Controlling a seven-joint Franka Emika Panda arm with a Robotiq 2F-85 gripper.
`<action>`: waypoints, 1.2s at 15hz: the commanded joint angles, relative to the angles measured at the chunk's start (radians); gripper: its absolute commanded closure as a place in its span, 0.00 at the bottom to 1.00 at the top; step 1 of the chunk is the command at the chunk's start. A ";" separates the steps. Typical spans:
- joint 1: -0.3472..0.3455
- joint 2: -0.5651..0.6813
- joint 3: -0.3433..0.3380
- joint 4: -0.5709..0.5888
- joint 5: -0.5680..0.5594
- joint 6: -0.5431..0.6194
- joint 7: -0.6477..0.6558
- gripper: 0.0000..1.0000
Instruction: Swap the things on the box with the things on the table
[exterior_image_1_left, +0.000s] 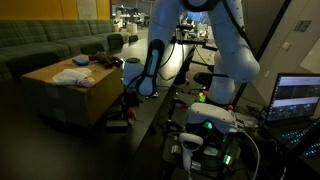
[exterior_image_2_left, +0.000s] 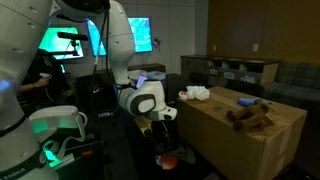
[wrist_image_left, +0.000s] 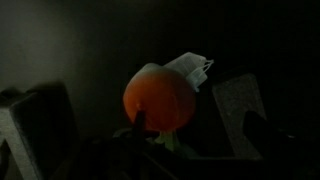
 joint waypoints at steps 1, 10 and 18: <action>0.108 0.052 -0.095 0.012 0.025 0.059 0.048 0.00; 0.103 0.126 -0.091 0.041 0.099 0.093 0.038 0.00; 0.053 0.185 -0.075 0.097 0.141 0.106 0.029 0.00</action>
